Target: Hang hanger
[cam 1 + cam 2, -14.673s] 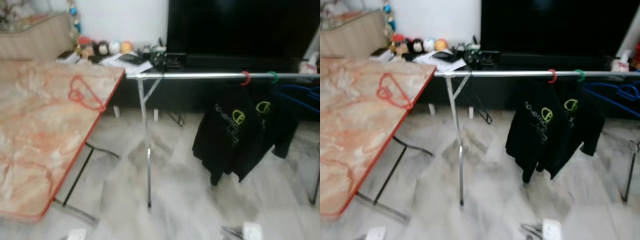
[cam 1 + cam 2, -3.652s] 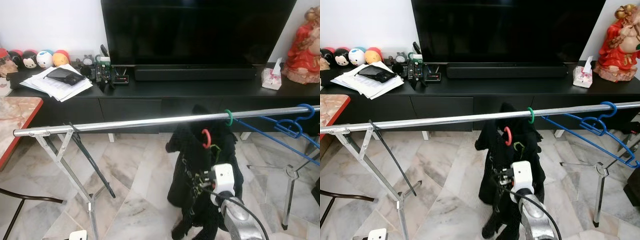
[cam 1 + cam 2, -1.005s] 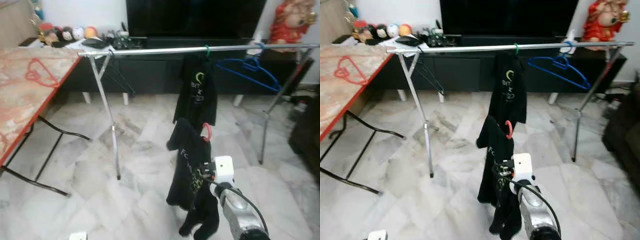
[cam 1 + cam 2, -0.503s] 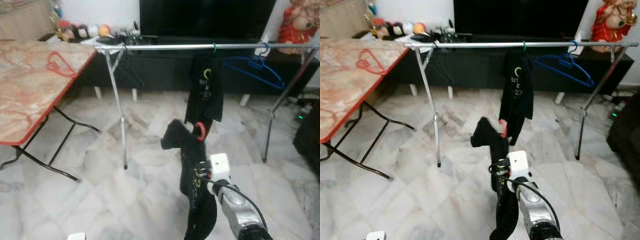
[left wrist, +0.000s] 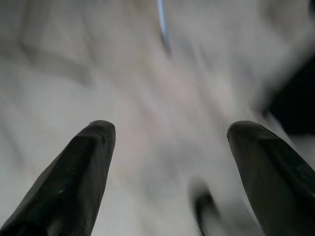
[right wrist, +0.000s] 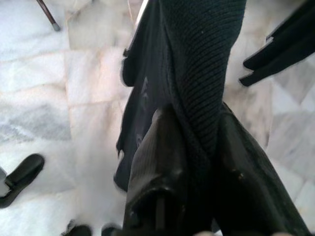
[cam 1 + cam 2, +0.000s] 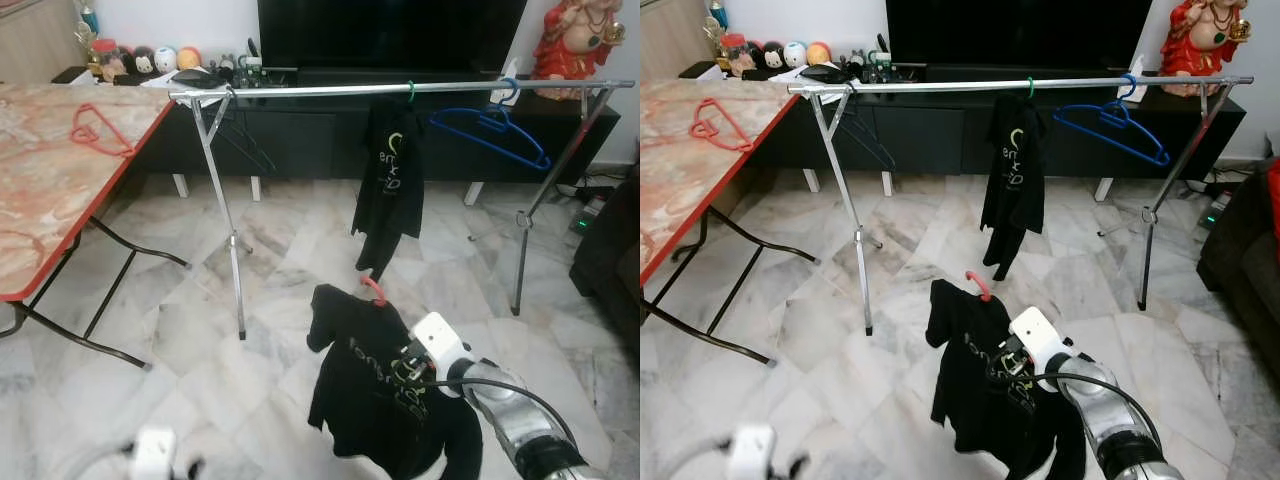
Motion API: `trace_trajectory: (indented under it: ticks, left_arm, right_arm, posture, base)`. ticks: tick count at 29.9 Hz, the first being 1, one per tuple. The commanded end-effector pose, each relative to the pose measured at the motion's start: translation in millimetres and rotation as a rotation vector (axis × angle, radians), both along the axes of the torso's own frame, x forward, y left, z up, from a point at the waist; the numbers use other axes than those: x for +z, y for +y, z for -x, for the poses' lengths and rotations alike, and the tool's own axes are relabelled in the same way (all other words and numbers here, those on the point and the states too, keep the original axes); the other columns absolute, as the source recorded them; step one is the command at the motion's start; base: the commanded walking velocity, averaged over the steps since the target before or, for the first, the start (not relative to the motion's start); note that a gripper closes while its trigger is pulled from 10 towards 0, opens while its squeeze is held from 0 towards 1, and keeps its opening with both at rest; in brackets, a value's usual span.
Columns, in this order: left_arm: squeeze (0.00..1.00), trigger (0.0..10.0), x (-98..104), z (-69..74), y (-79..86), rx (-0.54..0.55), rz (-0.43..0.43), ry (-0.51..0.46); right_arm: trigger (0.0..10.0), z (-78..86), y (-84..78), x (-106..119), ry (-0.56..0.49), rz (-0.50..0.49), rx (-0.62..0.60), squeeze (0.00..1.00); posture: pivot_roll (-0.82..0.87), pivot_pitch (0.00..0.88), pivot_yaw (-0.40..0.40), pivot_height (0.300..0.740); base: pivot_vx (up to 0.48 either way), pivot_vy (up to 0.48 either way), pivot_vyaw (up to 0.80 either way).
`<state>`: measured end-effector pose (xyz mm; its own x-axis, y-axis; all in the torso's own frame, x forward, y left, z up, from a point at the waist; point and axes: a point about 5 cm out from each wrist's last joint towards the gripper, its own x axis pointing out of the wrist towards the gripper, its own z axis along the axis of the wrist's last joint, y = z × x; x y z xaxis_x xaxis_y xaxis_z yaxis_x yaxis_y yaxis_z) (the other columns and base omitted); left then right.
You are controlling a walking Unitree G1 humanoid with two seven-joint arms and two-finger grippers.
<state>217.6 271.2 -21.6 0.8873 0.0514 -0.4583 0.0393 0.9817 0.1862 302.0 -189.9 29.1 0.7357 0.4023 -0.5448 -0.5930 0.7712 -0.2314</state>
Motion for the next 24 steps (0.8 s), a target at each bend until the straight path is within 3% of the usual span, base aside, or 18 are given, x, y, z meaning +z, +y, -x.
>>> trace_trajectory:
  ticks: [1, 2, 5, 10, 13, 19, 24]
  left_arm:
    - [0.0, 10.0, 4.1, -7.0, -10.0, -0.072, 0.019, -0.029]
    - [0.0, 10.0, 13.6, -19.0, -16.8, -0.139, 0.022, -0.065]
    - [0.0, 10.0, 24.1, -31.0, -28.1, -0.245, 0.047, -0.09]
    - [0.0, 10.0, 33.5, -40.3, -40.9, -0.394, 0.082, -0.084]
    - [0.0, 10.0, 37.0, -45.0, -40.8, -0.357, 0.097, -0.105]
    - [0.0, 10.0, 27.6, -42.7, -43.3, -0.135, 0.168, -0.121]
    - [0.0, 10.0, 25.7, -39.4, -45.7, -0.079, 0.207, -0.136]
  right_arm:
    - [10.0, -12.2, 1.3, 16.7, -0.07, 0.016, 0.031, 0.0]
    - [10.0, -13.6, 1.3, 17.9, -0.069, 0.014, 0.031, 0.0]
    - [10.0, -14.1, 4.0, 20.3, -0.071, 0.012, 0.076, 0.0]
    - [10.0, -16.5, 6.7, 26.7, -0.078, 0.007, 0.13, 0.0]
    - [10.0, -19.6, 4.5, 27.3, -0.092, 0.017, 0.081, 0.0]
    - [10.0, -12.6, 18.7, 16.7, -0.088, -0.165, -0.066, 0.0]
    - [10.0, -5.5, 21.7, 8.4, -0.069, -0.256, -0.16, 0.0]
  posture:
    - [-0.03, 0.0, -0.017, 0.74]
    - [-0.02, 0.0, -0.016, 0.74]
    - [-0.02, 0.0, -0.015, 0.74]
    - [-0.03, 0.0, -0.009, 0.74]
    - [-0.03, 0.0, -0.009, 0.74]
    - [-0.03, 0.0, -0.004, 0.74]
    - [-0.03, 0.0, -0.007, 0.74]
  base:
    - [0.0, 0.0, 0.0]
    - [0.0, 0.0, 0.0]
    - [0.0, 0.0, 0.0]
    - [0.0, 0.0, 0.0]
    - [0.0, 0.0, 0.0]
    - [0.0, 0.0, 0.0]
    - [0.0, 0.0, 0.0]
